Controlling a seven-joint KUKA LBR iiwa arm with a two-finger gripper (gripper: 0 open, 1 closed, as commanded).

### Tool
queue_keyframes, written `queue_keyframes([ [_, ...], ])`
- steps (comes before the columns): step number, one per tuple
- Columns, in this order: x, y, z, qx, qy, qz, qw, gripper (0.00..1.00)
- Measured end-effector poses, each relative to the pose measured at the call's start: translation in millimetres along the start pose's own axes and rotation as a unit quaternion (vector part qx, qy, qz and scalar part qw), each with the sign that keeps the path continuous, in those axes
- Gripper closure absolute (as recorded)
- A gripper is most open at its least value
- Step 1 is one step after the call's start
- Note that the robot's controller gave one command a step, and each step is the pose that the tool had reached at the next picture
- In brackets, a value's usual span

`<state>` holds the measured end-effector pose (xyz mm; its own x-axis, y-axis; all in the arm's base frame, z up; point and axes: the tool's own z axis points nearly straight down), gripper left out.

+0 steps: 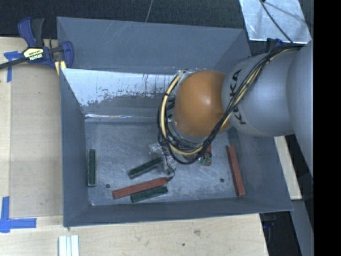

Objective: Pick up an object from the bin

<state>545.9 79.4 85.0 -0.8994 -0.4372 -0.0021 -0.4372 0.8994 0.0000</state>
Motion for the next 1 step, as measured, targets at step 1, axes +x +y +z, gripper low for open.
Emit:
queue_keyframes([
  [1, -22.4, 5.9, -137.7, 0.000, -0.0011, 0.007, 1.0000, 1.00],
])
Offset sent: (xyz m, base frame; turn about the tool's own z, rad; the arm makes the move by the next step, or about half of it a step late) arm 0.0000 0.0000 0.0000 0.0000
